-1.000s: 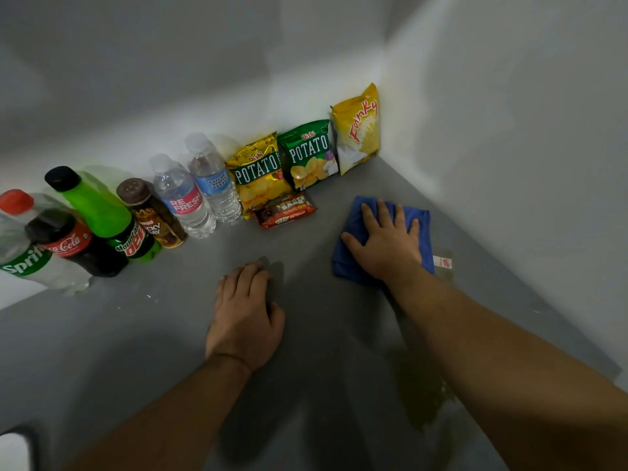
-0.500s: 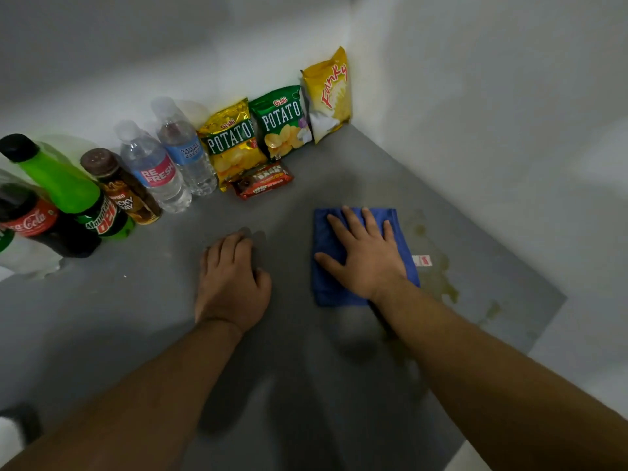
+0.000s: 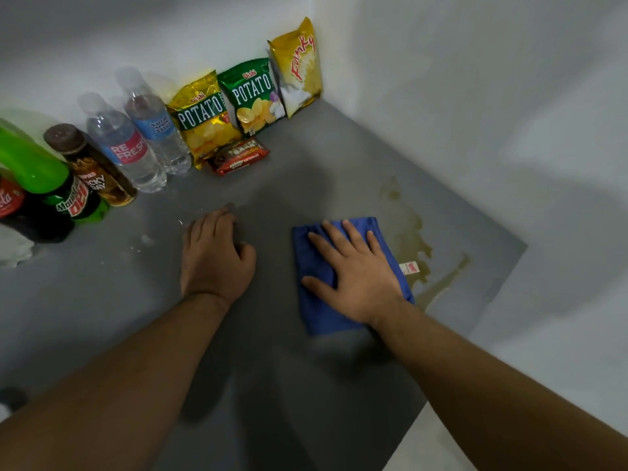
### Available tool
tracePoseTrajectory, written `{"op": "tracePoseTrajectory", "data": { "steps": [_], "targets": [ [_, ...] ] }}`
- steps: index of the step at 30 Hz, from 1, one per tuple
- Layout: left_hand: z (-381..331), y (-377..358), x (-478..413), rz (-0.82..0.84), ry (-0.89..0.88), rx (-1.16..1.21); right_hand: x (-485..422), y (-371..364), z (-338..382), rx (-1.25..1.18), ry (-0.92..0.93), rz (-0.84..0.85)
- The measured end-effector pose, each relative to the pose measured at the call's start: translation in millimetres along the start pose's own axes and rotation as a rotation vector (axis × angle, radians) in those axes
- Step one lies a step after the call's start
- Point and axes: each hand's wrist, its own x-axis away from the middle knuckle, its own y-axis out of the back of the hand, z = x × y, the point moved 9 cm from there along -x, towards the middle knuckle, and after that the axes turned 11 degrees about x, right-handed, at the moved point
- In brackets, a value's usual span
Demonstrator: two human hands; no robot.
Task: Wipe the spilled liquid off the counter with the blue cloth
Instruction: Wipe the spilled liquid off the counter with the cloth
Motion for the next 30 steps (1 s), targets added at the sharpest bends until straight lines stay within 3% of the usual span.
{"op": "tracePoseTrajectory", "data": {
  "steps": [5,10,14,22,30],
  "targets": [
    [-5,2,1,0.005,-0.038,0.027,-19,-2,16,0.021,-0.115,0.043],
    [-12,4,5,0.062,-0.060,0.049,40,1,59,-0.040,-0.004,-0.015],
    [-29,9,30,0.097,-0.096,0.118,84,-4,38,-0.050,0.010,-0.012],
    [-52,-8,100,0.174,-0.114,0.158,61,-3,30,0.026,-0.139,0.054],
    [-55,-13,107,0.188,-0.132,0.062,141,-11,32,-0.041,-0.017,0.045]
  ]
}}
